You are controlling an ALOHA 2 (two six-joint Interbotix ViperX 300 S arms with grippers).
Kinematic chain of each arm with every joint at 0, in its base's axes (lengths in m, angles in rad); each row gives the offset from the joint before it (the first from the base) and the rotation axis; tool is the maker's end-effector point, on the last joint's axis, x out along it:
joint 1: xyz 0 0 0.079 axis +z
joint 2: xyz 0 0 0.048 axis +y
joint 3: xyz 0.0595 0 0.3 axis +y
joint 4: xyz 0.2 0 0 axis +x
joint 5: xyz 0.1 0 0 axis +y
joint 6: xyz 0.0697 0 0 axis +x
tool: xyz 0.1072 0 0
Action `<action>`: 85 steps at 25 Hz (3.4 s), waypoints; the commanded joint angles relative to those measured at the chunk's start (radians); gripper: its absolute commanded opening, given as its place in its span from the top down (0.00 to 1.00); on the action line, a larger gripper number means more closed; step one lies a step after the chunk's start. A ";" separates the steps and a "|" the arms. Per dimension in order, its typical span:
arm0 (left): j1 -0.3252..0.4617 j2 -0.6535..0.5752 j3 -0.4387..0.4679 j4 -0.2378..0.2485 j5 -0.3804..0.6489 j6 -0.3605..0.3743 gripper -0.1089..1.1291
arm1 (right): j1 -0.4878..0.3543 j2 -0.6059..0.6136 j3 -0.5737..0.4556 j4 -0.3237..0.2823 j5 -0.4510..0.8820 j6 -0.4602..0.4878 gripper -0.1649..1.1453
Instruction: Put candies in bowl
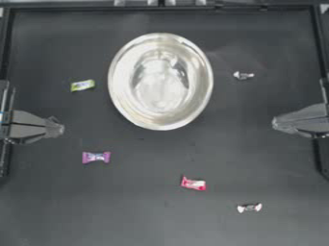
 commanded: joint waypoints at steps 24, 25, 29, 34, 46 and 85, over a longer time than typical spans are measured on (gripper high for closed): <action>0.086 -0.014 -0.074 -0.009 0.293 0.028 0.12 | 0.006 0.005 -0.014 -0.094 -0.021 0.002 0.12; 0.107 -0.014 -0.089 -0.009 0.339 0.028 0.10 | 0.006 0.005 -0.015 -0.094 -0.021 0.002 0.11; 0.235 -0.002 -0.163 -0.008 0.569 0.029 0.08 | 0.005 0.005 -0.014 -0.083 -0.021 0.002 0.11; 0.397 0.052 -0.236 0.023 0.816 0.041 0.08 | 0.005 0.005 -0.012 -0.071 -0.020 0.000 0.11; 0.572 0.293 -0.331 0.054 0.979 0.219 0.08 | -0.014 0.005 -0.002 -0.041 -0.020 0.002 0.11; 0.703 0.885 -0.437 0.009 0.810 0.410 0.09 | -0.014 0.005 0.009 -0.017 -0.021 0.005 0.11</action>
